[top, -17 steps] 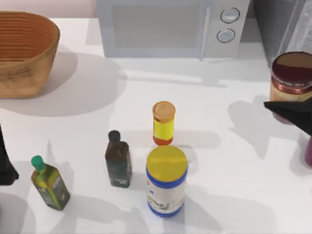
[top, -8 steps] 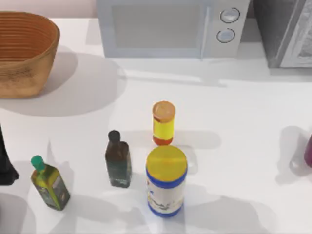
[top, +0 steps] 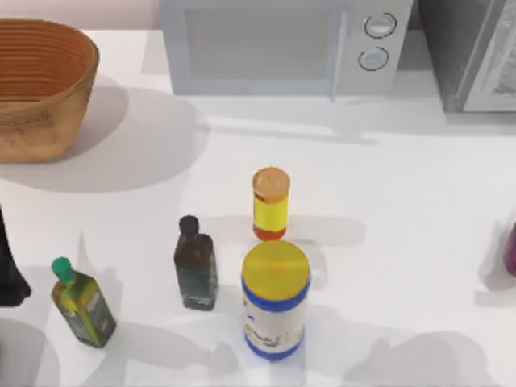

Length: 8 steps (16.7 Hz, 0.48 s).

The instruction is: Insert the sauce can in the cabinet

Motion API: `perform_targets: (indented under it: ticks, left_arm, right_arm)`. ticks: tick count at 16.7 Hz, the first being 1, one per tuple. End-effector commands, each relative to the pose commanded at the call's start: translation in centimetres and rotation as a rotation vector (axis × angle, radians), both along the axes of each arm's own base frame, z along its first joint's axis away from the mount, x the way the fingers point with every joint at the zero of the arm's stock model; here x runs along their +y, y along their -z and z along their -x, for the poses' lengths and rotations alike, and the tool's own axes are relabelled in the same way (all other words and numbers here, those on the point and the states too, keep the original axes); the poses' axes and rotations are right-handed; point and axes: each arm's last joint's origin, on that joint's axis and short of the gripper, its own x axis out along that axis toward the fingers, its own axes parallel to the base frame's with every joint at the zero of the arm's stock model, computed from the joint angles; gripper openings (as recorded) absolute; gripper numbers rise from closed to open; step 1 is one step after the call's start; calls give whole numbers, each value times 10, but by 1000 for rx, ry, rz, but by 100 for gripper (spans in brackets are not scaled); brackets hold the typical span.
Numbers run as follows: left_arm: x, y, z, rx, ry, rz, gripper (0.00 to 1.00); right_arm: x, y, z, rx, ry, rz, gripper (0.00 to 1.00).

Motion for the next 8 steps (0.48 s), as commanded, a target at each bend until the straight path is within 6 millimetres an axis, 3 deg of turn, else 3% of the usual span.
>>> perform_targets:
  ticks: [5,8]
  left_arm:
    - [0,0,0,0,0,0,100]
    - [0,0,0,0,0,0,100]
  right_arm:
    - [0,0,0,6,-1,0,0]
    - [1,-15,0,23,-8,-1,0]
